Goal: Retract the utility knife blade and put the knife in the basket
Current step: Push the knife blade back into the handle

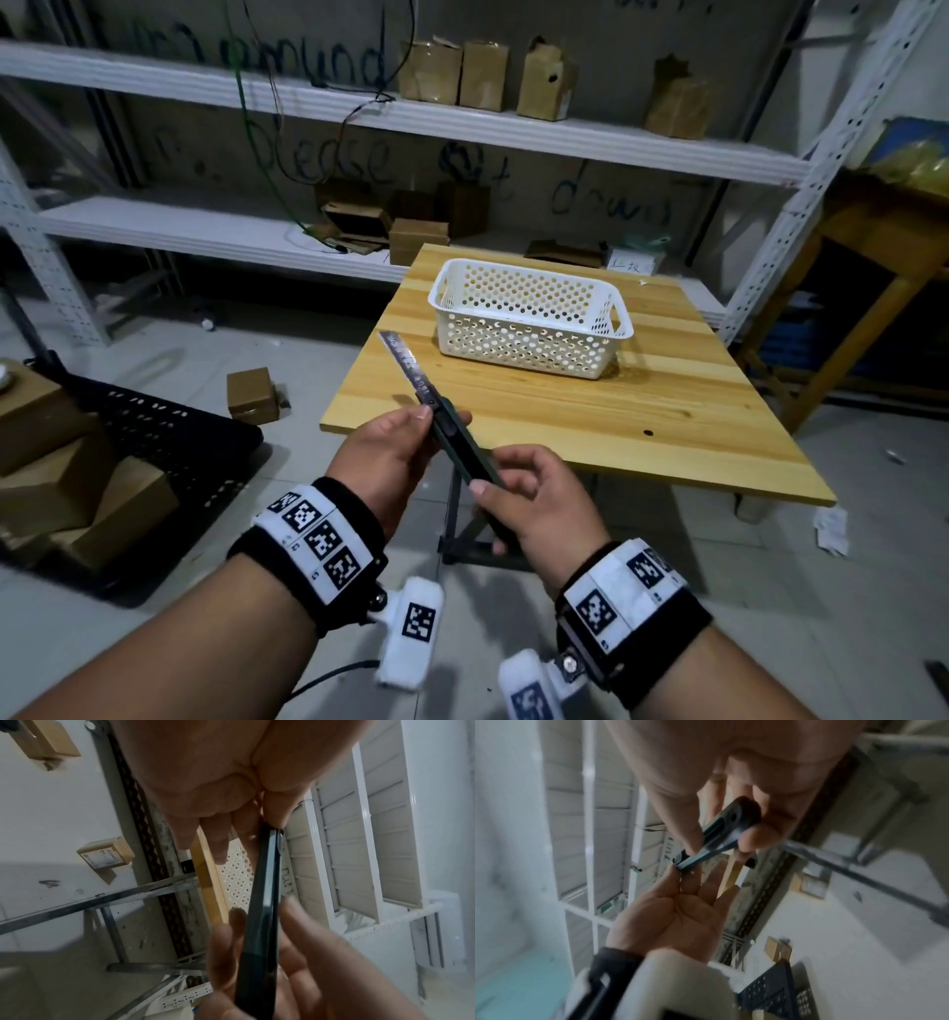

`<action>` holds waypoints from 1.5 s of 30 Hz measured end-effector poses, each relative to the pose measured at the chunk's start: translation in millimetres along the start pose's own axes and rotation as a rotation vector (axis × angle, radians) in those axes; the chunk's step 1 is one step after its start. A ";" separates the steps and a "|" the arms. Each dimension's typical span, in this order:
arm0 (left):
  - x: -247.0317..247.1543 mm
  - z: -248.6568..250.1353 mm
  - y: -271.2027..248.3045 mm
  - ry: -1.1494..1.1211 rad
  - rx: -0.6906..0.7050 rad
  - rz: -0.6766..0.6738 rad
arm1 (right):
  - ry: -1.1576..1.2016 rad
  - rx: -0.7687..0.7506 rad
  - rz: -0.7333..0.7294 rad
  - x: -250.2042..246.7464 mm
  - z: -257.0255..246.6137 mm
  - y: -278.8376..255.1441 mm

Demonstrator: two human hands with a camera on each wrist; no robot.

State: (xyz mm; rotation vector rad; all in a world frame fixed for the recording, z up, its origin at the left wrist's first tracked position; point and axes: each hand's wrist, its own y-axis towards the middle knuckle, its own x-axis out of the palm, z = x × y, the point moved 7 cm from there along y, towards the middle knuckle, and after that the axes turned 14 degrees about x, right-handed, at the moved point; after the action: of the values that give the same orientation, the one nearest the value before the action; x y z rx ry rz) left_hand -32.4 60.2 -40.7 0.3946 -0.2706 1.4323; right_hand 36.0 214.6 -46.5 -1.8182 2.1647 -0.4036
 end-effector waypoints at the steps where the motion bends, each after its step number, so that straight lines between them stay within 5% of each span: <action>1: 1.4 -1.6 -0.3 0.024 0.015 -0.027 | 0.029 0.034 -0.038 4.1 0.4 0.3; 8: 13.2 -1.5 -4.4 0.190 0.096 -0.277 | -0.021 0.274 -0.144 8.9 5.7 2.5; 13: 24.8 0.5 -9.5 0.201 0.095 -0.353 | -0.092 0.296 -0.132 4.6 9.2 4.8; 24: 27.7 4.8 -13.0 0.177 0.127 -0.340 | -0.236 0.236 -0.046 1.2 2.9 -0.5; 45: 25.1 -1.2 -10.6 0.065 0.138 -0.351 | -0.143 0.177 -0.089 3.5 -1.0 -5.5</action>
State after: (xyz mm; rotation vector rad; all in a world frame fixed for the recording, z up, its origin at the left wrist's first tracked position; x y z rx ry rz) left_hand -18.9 82.4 -32.5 0.4818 -0.0449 1.1190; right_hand 40.0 210.3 -43.6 -1.7916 1.8958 -0.4538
